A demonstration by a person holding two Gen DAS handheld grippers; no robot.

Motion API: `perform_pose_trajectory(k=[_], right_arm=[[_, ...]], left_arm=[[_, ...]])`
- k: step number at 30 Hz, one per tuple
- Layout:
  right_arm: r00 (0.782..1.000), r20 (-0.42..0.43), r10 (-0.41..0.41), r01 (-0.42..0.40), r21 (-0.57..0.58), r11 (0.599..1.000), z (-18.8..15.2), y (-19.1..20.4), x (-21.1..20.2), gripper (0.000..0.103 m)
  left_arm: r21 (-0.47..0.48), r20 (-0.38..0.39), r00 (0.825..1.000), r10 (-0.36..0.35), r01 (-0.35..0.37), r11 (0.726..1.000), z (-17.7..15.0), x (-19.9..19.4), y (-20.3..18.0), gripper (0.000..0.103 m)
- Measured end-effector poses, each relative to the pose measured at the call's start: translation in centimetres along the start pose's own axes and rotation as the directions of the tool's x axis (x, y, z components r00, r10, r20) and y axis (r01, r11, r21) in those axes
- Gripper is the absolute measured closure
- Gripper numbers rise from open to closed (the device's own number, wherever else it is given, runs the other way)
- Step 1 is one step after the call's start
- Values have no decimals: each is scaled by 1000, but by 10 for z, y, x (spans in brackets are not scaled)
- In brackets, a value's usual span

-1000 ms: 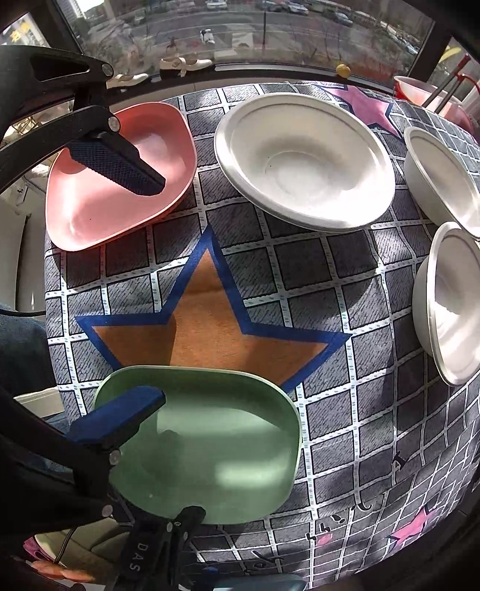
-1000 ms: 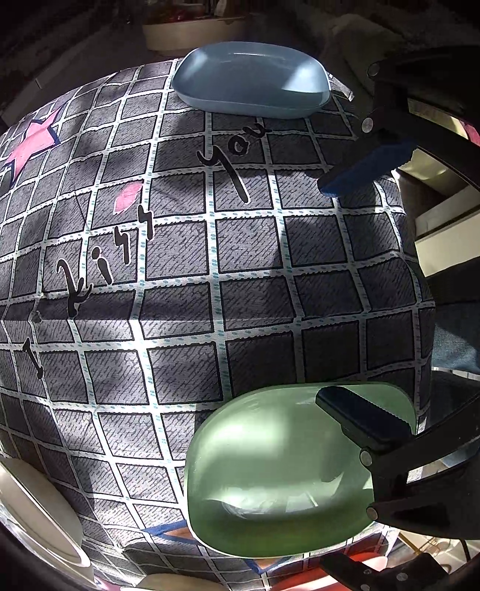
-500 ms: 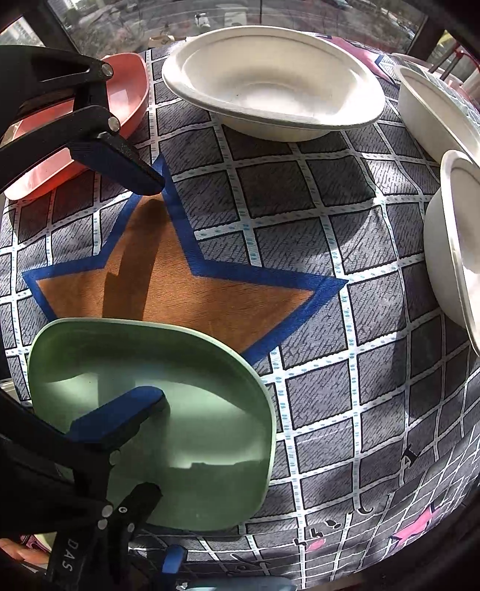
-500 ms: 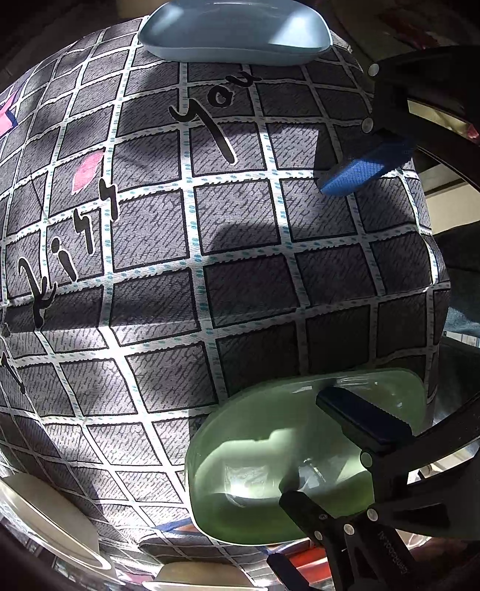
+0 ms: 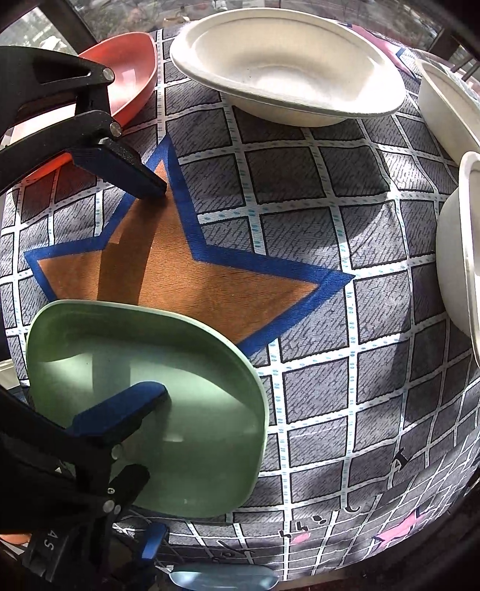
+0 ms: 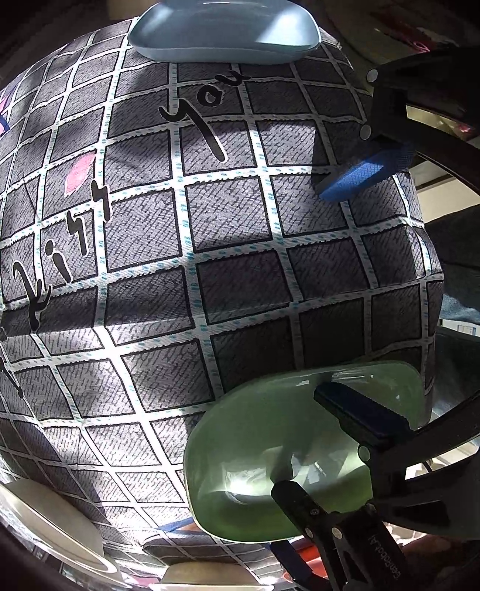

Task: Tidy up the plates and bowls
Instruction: 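Close both grippers on the green plate's rim and lift it, then lower the green plate onto the pink plate and open both grippers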

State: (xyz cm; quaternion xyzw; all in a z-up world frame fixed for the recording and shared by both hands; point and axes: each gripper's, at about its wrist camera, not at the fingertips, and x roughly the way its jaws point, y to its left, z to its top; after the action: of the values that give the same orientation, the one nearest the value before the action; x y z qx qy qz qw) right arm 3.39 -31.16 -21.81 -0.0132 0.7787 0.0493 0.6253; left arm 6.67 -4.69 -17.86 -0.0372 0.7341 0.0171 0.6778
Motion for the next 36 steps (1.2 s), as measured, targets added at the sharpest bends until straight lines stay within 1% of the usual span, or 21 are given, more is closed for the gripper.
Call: perform_pose_trajectory(k=[1,2,3,4,5,6,7,8,9,10,11,13,15,16,19,22,25,26,32,36], right_arm=[[1000,7,-1,1,-20,1000,-2,6,-3,19],[1000,15,-1,1,-48,999,-3,13,-6,31],[1000,21,1,0,-79,997,-5,22,-8,37],[1000,23,-2,5,-107,994,-7,30,-10,47],[1000,22,-14,16,-128,992,-8,36,-10,51],[1000,21,-10,13,-140,990,-10,41,-10,54],[1000,24,-8,12,-145,989,-11,46,-11,62],[1000,21,7,-4,-146,989,-11,49,-11,72],[1000,7,24,-22,-144,989,-12,52,-11,76],[999,-4,33,-33,-137,990,-12,54,-10,80],[998,-11,55,-56,-129,990,-12,55,-10,80],[998,-16,54,-56,-130,990,-13,58,-9,80],[999,-19,51,-53,-138,989,-16,63,-9,80],[998,-20,55,-57,-140,989,-18,65,-8,80],[998,-17,54,-56,-149,987,-24,76,-6,80],[999,-6,51,-52,-173,984,-34,87,-14,80],[998,1,63,-62,-179,982,-34,99,-25,80],[998,5,68,-66,-182,981,-35,103,-28,80],[996,40,82,-71,-231,970,-36,133,-50,80],[994,59,97,-78,-266,961,-37,155,-66,80]], left_arm=[[14,2,1000,2,-2,1000,-5,-2,-6,11],[27,4,1000,4,-4,1000,-7,-4,-9,16],[36,6,1000,4,-4,999,-9,-6,-13,18],[38,6,1000,0,0,999,-11,-7,-15,22],[36,7,1000,-5,5,999,-12,-8,-16,26],[36,10,1000,-10,10,999,-14,-10,-18,28],[45,14,1000,-10,10,999,-16,-12,-22,34],[59,21,1000,-8,7,998,-18,-14,-26,44],[69,27,1000,-12,11,998,-21,-18,-29,51],[71,23,999,-23,21,997,-23,-20,-30,60],[81,16,1000,-17,16,997,-24,-21,-30,62],[94,5,1000,-15,15,995,-28,-25,-28,66],[91,-7,1000,-10,11,996,-37,-27,-22,67],[84,-7,1000,-7,7,996,-47,-26,-19,67],[61,0,1000,-2,2,998,-61,-31,-11,67],[48,14,1000,-5,4,999,-75,-39,-1,67],[37,27,1000,-8,7,999,-84,-50,6,67],[29,34,999,-9,8,1000,-87,-56,14,67],[-19,81,997,4,-2,1000,-98,-91,44,67],[-42,117,993,22,-17,999,-100,-107,65,67]])
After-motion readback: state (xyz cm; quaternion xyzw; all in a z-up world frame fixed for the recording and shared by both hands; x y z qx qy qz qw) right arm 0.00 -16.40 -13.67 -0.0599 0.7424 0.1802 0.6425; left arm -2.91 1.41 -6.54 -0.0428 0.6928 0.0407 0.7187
